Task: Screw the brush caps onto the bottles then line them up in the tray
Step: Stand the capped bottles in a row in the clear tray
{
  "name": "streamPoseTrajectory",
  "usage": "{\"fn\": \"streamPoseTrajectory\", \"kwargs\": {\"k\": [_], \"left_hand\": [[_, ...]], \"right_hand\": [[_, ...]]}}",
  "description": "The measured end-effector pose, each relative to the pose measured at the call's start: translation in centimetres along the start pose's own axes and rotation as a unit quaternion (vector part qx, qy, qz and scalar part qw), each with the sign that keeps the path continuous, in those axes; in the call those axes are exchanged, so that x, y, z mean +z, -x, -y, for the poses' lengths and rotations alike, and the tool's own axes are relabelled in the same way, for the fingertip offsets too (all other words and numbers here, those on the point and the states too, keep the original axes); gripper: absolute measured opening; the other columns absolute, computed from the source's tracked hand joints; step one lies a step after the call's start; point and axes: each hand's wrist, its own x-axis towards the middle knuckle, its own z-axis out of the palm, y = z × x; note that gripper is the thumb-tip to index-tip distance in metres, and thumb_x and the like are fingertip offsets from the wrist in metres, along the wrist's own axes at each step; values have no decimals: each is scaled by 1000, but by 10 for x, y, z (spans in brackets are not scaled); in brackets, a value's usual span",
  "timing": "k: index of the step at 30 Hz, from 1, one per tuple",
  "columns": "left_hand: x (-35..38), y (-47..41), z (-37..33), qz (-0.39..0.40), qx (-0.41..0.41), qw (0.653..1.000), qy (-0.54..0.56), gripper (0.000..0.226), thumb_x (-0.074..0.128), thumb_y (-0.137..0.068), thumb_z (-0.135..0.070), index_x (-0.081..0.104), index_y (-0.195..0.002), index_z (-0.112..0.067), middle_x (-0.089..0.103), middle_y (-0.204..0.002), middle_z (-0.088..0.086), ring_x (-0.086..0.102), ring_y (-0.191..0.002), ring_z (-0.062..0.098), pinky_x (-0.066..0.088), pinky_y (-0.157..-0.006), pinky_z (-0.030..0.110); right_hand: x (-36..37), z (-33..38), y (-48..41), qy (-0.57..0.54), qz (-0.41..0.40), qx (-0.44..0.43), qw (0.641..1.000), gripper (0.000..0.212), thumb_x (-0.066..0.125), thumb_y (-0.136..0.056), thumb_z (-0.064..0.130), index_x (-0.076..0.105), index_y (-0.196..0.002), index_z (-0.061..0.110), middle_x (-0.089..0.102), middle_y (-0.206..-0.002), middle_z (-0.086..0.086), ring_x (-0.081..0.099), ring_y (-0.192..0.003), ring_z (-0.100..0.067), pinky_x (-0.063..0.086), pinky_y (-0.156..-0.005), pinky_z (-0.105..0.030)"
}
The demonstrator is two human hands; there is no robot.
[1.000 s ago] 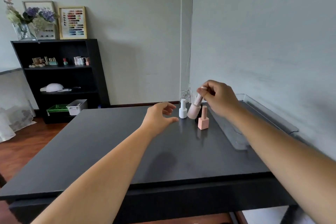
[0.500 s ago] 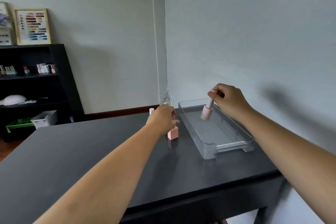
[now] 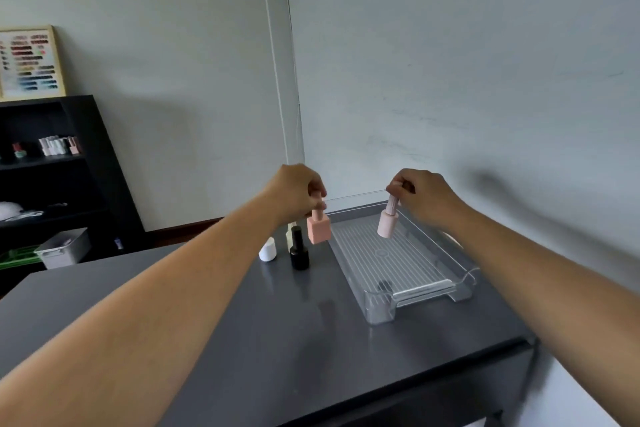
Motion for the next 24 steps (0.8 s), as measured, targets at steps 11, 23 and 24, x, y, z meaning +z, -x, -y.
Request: {"fn": "streamPoseTrajectory", "kwargs": {"k": [11, 23, 24], "left_hand": [[61, -91, -25, -21, -19, 998, 59, 15, 60, -82, 0, 67, -91, -11, 59, -73, -6, 53, -64, 6, 43, -65, 21], [127, -149, -15, 12, -50, 992, 119, 20, 60, -83, 0, 61, -101, -9, 68, -95, 6, 61, -82, 16, 45, -71, 25], [129, -152, -15, 9, -47, 992, 121, 19, 61, -83, -1, 61, -100, -10, 68, -94, 5, 59, -77, 13, 44, -68, 23]], "right_hand": [[16, -33, -66, 81, 43, 2, 996, 18, 53, -92, 18, 68, -94, 9, 63, -87, -2, 54, -81, -16, 37, -67, -22], [40, -77, -102, 93, 63, 13, 994, 14, 56, -89, 19, 69, -92, 14, 65, -89, -2, 58, -86, -18, 44, -74, -31], [42, -79, -103, 95, 62, 9, 993, 14, 57, -88, 20, 69, -91, 14, 63, -86, -1, 57, -84, -17, 43, -72, -30]]}}
